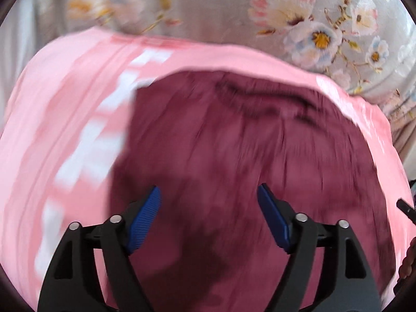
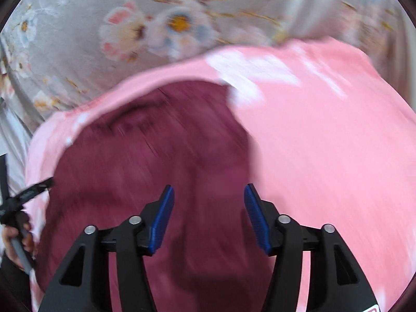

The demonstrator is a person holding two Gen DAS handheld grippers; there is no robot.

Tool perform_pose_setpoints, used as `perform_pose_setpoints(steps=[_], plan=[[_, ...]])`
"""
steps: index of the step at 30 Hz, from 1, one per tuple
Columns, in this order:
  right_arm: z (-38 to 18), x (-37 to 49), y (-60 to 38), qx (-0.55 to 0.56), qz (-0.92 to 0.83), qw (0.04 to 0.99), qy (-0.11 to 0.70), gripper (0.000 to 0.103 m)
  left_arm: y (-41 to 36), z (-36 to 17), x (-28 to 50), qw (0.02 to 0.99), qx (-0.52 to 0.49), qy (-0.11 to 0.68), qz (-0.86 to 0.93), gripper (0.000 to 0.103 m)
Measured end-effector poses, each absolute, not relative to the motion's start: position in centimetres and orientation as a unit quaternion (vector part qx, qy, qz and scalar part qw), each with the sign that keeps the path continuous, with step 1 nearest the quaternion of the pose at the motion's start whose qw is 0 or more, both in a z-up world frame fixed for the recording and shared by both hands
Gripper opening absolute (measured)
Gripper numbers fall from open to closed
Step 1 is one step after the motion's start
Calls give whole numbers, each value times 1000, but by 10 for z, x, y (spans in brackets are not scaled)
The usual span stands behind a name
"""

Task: Fold large clothes

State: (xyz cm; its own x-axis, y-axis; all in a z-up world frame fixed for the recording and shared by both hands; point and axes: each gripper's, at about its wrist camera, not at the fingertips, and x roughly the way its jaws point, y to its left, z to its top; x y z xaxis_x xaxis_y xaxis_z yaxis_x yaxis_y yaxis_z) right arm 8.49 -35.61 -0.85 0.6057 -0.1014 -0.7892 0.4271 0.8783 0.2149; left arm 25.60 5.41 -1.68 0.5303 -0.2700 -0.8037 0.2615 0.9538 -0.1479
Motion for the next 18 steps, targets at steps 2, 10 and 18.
perform_pose_setpoints(steps=[2,10,18], plan=[[-18,38,-359,196,-173,864,430,61,84,-22,229,864,-33,480,-148,80],[-52,-77,-348,254,-162,841,448,70,170,-52,129,839,-129,520,-94,80],[-54,-62,-337,273,-160,854,413,68,183,-53,118,846,-185,495,-70,77]])
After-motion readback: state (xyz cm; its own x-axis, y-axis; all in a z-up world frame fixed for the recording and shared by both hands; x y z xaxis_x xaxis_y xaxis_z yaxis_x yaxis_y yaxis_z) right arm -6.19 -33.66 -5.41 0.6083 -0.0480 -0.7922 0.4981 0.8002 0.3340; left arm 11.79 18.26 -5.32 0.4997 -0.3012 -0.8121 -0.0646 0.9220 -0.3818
